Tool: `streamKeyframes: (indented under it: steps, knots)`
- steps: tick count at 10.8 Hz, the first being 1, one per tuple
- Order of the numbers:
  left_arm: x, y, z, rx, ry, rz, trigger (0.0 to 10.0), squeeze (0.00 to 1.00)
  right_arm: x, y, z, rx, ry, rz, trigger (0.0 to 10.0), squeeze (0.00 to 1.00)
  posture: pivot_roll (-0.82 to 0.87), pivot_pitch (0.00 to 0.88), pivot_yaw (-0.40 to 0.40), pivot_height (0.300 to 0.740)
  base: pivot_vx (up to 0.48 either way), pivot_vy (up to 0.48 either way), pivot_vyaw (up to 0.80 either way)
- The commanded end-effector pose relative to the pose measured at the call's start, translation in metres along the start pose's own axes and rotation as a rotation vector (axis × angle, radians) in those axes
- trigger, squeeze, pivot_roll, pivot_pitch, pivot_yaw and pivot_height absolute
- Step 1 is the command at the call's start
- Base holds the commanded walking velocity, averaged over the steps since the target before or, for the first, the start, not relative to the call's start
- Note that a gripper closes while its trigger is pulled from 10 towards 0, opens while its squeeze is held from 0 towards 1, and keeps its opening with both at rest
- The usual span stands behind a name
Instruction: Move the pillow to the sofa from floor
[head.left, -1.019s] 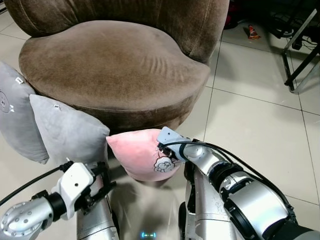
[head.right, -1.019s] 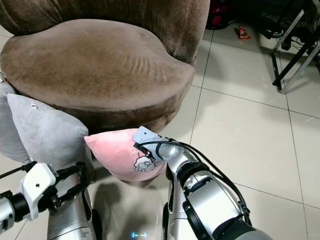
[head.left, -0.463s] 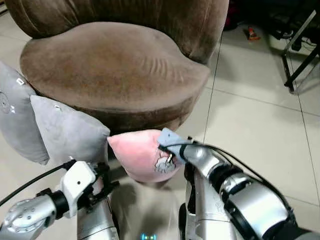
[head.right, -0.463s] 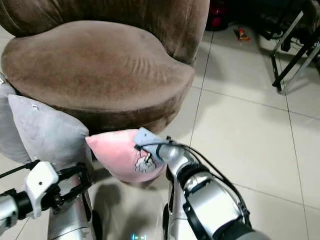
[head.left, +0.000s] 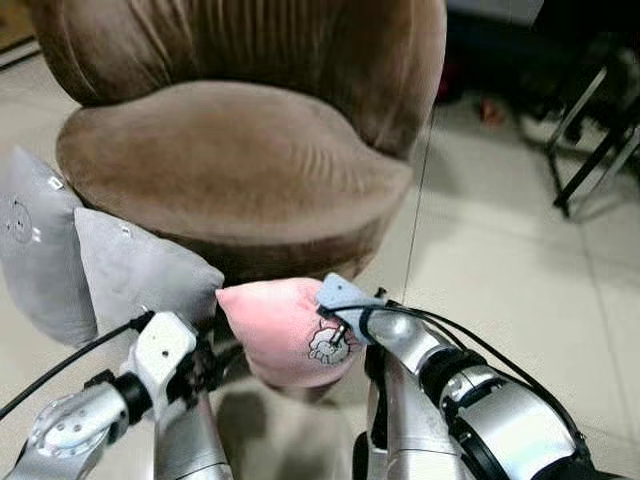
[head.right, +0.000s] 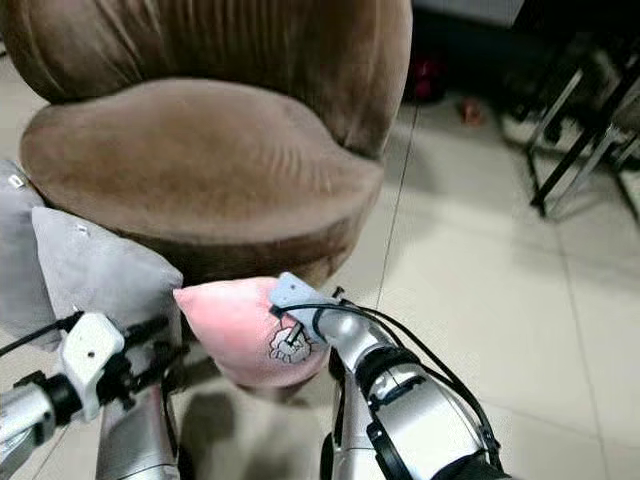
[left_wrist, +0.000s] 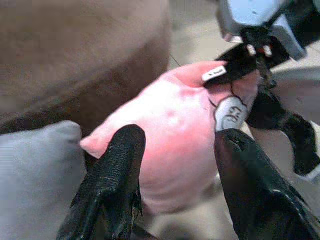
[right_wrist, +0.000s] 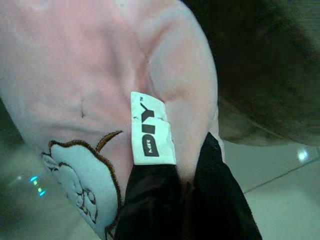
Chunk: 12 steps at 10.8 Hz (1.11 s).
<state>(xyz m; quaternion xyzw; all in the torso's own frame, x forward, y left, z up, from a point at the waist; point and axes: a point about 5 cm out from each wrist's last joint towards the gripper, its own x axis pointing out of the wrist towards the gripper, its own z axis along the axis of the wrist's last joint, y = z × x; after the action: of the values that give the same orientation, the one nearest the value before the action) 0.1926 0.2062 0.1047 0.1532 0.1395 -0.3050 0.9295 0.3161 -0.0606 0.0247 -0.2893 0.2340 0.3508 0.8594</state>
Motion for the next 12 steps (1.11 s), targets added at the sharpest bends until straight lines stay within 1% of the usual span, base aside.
streamKeyframes:
  steps: [1, 2, 3, 4, 5, 6, 7, 8, 9, 10, 11, 12]
  knots:
    - [0.003, -0.001, 0.004, -0.024, -0.037, 0.056, 10.0, 0.0, -0.006, -0.017, 0.002, 0.098, -0.088, -0.069, 0.0, 0.0, 0.05, 0.0, -0.093, 0.448, 0.0, 0.0, 0.0]
    - [0.005, -0.001, 0.008, -0.043, -0.068, 0.094, 10.0, 0.0, -0.01, -0.026, 0.002, 0.161, -0.139, -0.092, 0.0, 0.0, 0.04, 0.0, -0.092, 0.448, 0.0, 0.0, 0.0]
    - [0.006, 0.002, 0.011, -0.05, -0.096, 0.154, 10.0, 0.0, -0.017, -0.036, 0.004, 0.24, -0.222, -0.115, 0.0, 0.0, 0.04, 0.0, -0.098, 0.448, 0.0, 0.0, 0.0]
    - [0.006, 0.007, 0.013, -0.057, -0.117, 0.222, 10.0, 0.0, -0.025, -0.046, 0.008, 0.309, -0.309, -0.144, 0.0, 0.0, 0.04, 0.0, -0.1, 0.448, 0.0, 0.0, 0.0]
    - [0.006, 0.01, 0.017, -0.08, -0.143, 0.281, 10.0, 0.0, -0.038, -0.056, 0.012, 0.345, -0.381, -0.18, 0.0, 0.0, 0.04, 0.0, -0.099, 0.448, 0.0, 0.0, 0.0]
    - [0.007, 0.01, 0.022, -0.091, -0.164, 0.316, 10.0, 0.0, -0.059, -0.072, 0.021, 0.365, -0.464, -0.233, 0.0, 0.0, 0.03, 0.0, -0.102, 0.448, 0.0, 0.0, 0.0]
    - [0.008, 0.012, 0.023, -0.086, -0.172, 0.337, 10.0, 0.0, -0.085, -0.092, 0.04, 0.431, -0.588, -0.287, 0.0, 0.0, 0.03, 0.0, -0.103, 0.448, 0.0, 0.0, 0.0]
    - [0.009, 0.015, 0.023, -0.095, -0.176, 0.367, 10.0, 0.0, -0.105, -0.109, 0.057, 0.473, -0.707, -0.314, 0.0, 0.0, 0.02, 0.0, -0.095, 0.448, 0.0, 0.0, 0.0]
    - [0.013, 0.016, 0.025, -0.088, -0.182, 0.395, 10.0, 0.0, -0.121, -0.114, 0.066, 0.49, -0.753, -0.384, 1.0, 0.0, 0.01, 0.0, -0.092, 0.448, 0.0, 0.0, 0.0]
    - [0.014, 0.018, 0.027, -0.087, -0.189, 0.44, 10.0, 0.0, -0.125, -0.104, 0.069, 0.495, -0.753, -0.402, 10.0, 0.0, 0.01, 0.0, -0.089, 0.448, 0.0, 0.0, 0.0]
    - [0.013, 0.021, 0.029, -0.094, -0.186, 0.484, 10.0, 0.0, -0.131, -0.094, 0.072, 0.511, -0.766, -0.415, 10.0, 0.0, 0.0, 0.0, -0.087, 0.448, 0.0, 0.0, 0.0]
    - [0.01, 0.022, 0.034, -0.085, -0.192, 0.543, 10.0, 0.0, -0.138, -0.081, 0.074, 0.515, -0.762, -0.437, 10.0, 0.0, 0.02, 0.0, -0.091, 0.458, 0.0, 0.0, 0.0]
